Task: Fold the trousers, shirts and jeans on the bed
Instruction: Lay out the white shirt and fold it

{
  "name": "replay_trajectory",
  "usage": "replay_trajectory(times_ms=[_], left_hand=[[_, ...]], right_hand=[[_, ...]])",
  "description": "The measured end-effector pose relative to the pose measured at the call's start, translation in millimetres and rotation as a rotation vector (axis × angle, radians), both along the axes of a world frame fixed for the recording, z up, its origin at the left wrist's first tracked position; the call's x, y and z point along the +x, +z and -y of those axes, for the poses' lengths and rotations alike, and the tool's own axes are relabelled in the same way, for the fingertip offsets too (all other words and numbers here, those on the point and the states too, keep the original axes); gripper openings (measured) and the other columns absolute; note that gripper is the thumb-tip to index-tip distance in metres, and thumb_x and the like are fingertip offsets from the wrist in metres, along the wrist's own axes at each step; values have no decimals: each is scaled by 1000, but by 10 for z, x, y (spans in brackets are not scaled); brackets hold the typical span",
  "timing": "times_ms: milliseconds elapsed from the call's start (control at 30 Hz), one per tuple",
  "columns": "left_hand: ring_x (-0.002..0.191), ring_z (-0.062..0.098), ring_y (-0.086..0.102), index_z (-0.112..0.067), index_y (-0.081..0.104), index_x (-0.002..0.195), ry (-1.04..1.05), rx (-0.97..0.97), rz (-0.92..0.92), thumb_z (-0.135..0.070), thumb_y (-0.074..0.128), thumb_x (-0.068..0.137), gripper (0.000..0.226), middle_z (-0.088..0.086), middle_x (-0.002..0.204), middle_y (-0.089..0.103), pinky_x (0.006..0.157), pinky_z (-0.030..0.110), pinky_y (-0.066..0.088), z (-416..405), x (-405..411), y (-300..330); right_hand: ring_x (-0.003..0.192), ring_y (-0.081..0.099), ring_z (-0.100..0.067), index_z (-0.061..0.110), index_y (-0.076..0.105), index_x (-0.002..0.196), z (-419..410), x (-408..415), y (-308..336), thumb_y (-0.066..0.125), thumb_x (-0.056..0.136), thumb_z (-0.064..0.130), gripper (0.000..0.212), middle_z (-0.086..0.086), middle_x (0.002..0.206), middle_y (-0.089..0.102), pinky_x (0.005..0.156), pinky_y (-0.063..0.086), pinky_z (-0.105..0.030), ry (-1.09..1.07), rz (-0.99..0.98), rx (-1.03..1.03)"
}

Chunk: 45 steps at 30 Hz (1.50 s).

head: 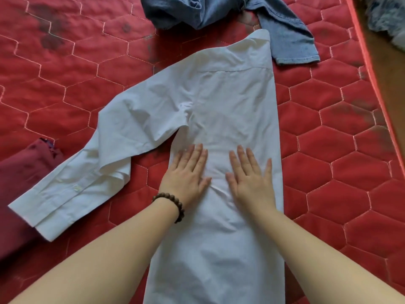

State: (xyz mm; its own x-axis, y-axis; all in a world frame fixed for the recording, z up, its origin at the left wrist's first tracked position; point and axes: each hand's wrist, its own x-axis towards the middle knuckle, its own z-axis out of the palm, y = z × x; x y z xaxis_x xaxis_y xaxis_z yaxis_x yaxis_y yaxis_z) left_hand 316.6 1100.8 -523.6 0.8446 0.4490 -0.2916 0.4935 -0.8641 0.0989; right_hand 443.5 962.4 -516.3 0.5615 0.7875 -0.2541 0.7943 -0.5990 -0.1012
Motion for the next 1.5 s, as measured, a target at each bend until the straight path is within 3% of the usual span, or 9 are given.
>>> replay_trajectory(times_ms=[133,333,467,600,800,1033,1200,1300,1500], left_hand=[[140,13,-25,-18,-26,141,112,52,-16,-55,0,92,67,-2,148,-30,112,39,-19,-41,-447,42],[133,19,-38,-18,-30,139,-12,-67,11,-56,-4,88,69,3,147,-35,111,38,-24,635,-856,62],[134,17,-37,-15,-35,136,87,-42,-35,-59,-17,82,72,1,147,-37,113,38,-21,711,-1271,41],[139,18,-28,-16,-29,139,114,-54,-33,-54,-16,82,70,3,153,-27,114,39,-16,822,-1475,68],[145,21,-15,-18,-14,146,141,-47,-7,-53,-5,86,70,2,155,-18,118,43,-7,1222,-1867,108],[141,20,-27,-17,-27,142,170,-1,-97,-56,-2,91,68,0,155,-26,117,46,-11,1481,-2118,142],[147,27,6,-12,23,150,149,30,-103,-55,23,93,71,7,158,19,117,50,4,1513,-2108,303],[134,32,39,-8,57,121,172,60,46,-45,44,91,49,13,133,53,111,55,22,1450,-1957,392],[146,28,15,-8,34,144,164,13,132,-42,40,93,62,13,154,27,118,51,6,1183,-1378,407]], right_hand=[[147,-15,-16,26,-10,150,416,35,92,13,100,48,60,5,160,-13,115,-8,-57,-195,69,-117],[145,-15,-16,30,-2,150,587,-742,115,26,100,51,61,6,158,-10,114,-10,-55,110,-44,-42],[143,-19,-12,30,-17,146,1046,-812,73,17,100,47,60,6,158,-15,114,-9,-56,-173,13,-127],[147,11,-25,17,17,151,1045,-1004,203,30,99,41,59,-6,159,14,113,1,-60,-167,91,-20],[141,-29,-15,30,-16,146,1325,-1513,70,4,95,53,60,4,158,-18,111,-21,-55,50,-3,-137],[148,-2,-15,18,4,150,2018,-1783,118,10,96,53,65,-1,160,1,116,-5,-54,-43,3,-117],[144,27,-26,10,35,147,2037,-1847,282,25,94,47,65,-10,154,31,115,12,-58,-59,29,-78],[119,52,-33,7,61,119,1799,-1747,388,55,88,35,42,-14,124,59,111,23,-63,-63,100,12],[144,24,-28,7,44,140,1063,-1275,433,53,93,16,49,-11,152,35,118,8,-50,-45,-27,152]])
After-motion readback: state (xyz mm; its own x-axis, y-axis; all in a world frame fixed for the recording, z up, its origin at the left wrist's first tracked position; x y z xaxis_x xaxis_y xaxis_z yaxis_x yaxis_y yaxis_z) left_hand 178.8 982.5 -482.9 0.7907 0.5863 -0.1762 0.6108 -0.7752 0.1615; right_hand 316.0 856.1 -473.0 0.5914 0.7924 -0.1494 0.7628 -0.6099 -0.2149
